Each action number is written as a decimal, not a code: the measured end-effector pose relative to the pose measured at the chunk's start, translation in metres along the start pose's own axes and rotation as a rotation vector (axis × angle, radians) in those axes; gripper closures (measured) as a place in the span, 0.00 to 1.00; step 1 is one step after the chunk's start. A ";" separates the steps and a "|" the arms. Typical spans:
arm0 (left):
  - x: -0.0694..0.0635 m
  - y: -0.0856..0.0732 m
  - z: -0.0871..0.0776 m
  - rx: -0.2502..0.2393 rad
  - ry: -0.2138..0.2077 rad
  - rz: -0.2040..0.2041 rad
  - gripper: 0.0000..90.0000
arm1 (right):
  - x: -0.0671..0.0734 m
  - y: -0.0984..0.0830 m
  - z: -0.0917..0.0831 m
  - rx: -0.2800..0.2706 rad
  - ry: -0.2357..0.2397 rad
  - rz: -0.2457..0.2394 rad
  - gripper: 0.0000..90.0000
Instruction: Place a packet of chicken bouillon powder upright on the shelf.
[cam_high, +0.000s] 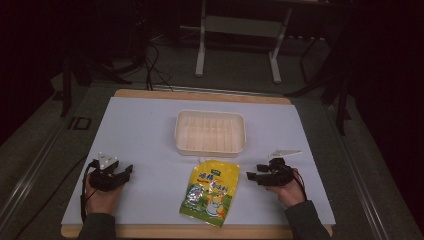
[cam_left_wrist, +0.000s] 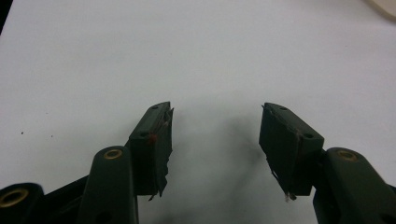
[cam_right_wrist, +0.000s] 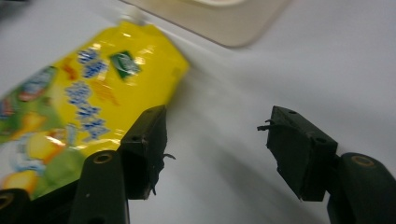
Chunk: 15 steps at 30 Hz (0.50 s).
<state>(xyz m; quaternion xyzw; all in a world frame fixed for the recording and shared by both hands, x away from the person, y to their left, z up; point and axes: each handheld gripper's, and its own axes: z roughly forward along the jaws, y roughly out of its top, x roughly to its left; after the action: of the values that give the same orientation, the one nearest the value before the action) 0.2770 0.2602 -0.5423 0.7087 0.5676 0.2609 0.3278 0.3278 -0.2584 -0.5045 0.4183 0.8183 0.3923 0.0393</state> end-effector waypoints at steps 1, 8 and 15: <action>0.000 0.000 0.000 0.001 0.000 0.001 0.48 | 0.000 0.000 0.000 0.000 0.000 0.000 0.42; 0.000 0.000 0.000 -0.002 0.003 0.004 0.48 | 0.012 0.009 0.015 0.036 0.038 -0.037 0.40; -0.001 0.000 0.000 0.001 0.005 0.009 0.47 | 0.017 0.015 0.028 0.058 0.059 -0.033 0.40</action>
<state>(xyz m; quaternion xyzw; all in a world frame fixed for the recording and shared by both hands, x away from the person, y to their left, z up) 0.2770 0.2591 -0.5424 0.7106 0.5655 0.2640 0.3249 0.3375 -0.2239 -0.5087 0.3940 0.8368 0.3800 0.0095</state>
